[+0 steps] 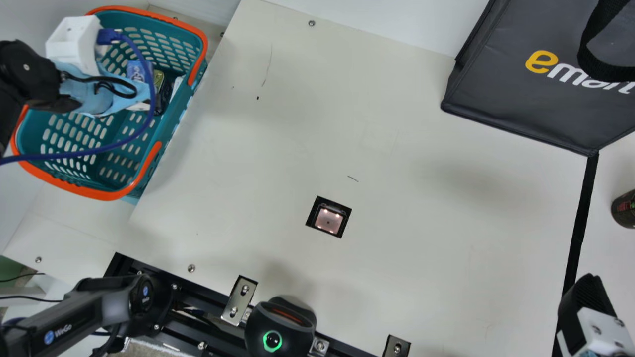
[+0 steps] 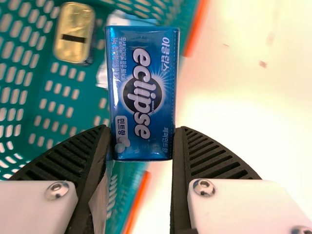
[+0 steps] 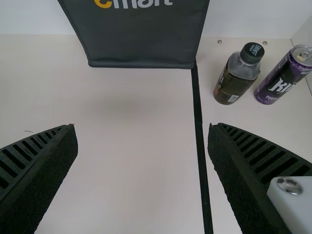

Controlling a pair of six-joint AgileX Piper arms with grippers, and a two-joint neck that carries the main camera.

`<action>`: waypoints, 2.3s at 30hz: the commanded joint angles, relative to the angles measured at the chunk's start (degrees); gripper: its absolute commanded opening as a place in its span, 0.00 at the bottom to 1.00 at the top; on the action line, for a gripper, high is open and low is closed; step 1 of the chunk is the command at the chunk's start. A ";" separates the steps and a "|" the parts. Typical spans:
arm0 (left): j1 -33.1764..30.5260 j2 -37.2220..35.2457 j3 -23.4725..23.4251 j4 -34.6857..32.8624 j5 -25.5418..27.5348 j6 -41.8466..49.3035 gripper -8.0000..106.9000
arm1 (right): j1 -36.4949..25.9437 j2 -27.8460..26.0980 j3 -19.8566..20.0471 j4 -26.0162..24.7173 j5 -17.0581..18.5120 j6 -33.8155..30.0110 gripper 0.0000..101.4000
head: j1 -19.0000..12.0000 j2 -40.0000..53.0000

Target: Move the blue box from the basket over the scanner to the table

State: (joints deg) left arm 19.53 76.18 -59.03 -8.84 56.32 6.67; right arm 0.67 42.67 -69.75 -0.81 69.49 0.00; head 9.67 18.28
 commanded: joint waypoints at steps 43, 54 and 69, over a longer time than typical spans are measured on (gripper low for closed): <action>-60.96 12.61 -6.18 2.53 7.00 -40.76 0.00 | 0.00 0.00 0.00 0.00 0.00 0.00 0.94 | -1.75 0.14; -66.35 15.08 -4.02 3.16 3.40 -46.47 0.00 | 0.00 0.00 0.00 0.00 0.00 0.00 0.94 | -1.75 0.14; -71.03 18.64 -1.74 6.26 -0.73 -52.79 0.00 | 0.00 0.00 0.00 0.00 0.00 0.00 0.94 | -1.75 0.14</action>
State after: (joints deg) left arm -51.36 94.64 -60.88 -2.64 55.80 -45.82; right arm 0.67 42.67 -69.75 -0.81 69.57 0.00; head 9.67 18.19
